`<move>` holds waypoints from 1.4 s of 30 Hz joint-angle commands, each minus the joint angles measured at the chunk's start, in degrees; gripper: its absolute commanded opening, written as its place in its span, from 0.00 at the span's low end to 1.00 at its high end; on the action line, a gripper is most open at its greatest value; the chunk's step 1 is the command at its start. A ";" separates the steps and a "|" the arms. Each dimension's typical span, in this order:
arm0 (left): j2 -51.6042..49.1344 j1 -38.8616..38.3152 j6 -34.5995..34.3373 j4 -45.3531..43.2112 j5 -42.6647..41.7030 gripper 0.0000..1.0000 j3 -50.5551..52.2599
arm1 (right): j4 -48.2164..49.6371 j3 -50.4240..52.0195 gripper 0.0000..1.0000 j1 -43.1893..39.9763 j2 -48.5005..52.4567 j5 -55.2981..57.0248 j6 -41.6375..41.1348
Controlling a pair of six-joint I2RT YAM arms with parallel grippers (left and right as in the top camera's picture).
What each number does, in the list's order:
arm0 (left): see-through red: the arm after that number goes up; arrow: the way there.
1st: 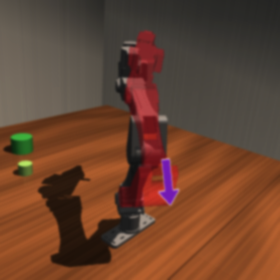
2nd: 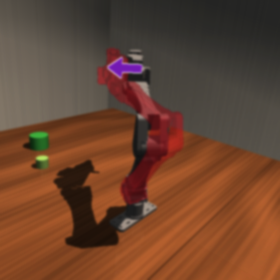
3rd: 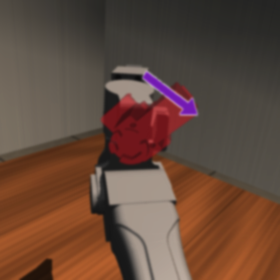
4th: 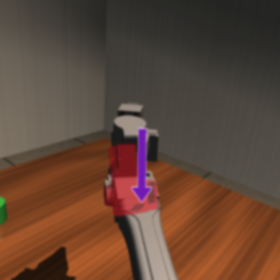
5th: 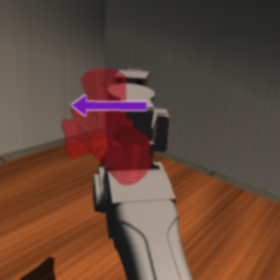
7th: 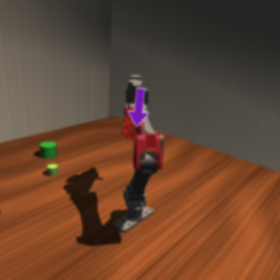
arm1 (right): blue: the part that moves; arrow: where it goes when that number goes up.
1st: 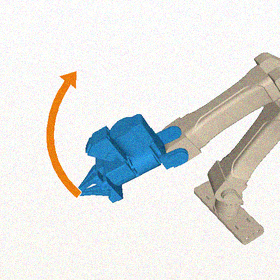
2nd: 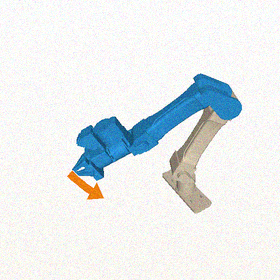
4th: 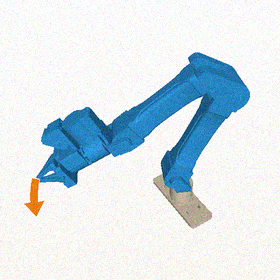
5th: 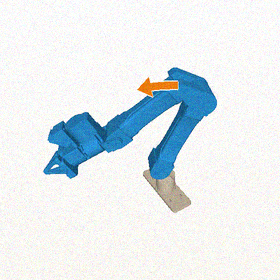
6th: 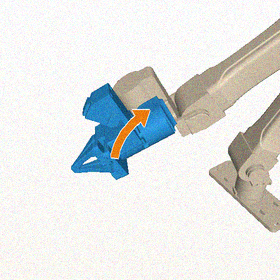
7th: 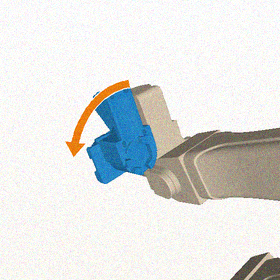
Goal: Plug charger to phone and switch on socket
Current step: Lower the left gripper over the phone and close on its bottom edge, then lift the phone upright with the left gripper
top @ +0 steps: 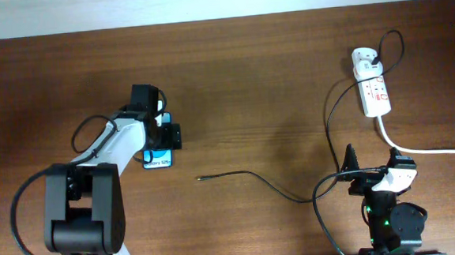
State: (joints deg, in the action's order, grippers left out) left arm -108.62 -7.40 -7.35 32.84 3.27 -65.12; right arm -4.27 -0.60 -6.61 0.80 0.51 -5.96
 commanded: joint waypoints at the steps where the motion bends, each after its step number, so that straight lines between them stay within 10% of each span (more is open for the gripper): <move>1: -2.08 -0.07 0.11 1.97 1.07 0.89 0.31 | -0.42 0.28 0.98 -0.17 -0.44 0.13 0.17; 14: -2.08 -0.07 0.09 10.25 1.01 0.74 0.31 | -0.42 0.28 0.98 -0.17 -0.44 0.13 0.17; 19: -2.08 -0.07 0.11 9.84 0.83 0.99 0.31 | -0.42 0.28 0.98 -0.17 -0.44 0.13 0.17; 39: -2.08 -0.07 0.07 4.33 0.61 0.99 3.50 | -0.42 0.28 0.98 -0.17 -0.44 0.13 0.17; 42: -2.08 -0.07 0.07 4.28 0.61 0.85 3.50 | -0.42 0.28 0.98 -0.17 -0.44 0.13 0.17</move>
State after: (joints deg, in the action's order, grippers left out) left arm -108.09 -7.33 -7.31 36.88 2.11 -64.60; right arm -4.27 -0.60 -6.61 0.80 0.54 -5.82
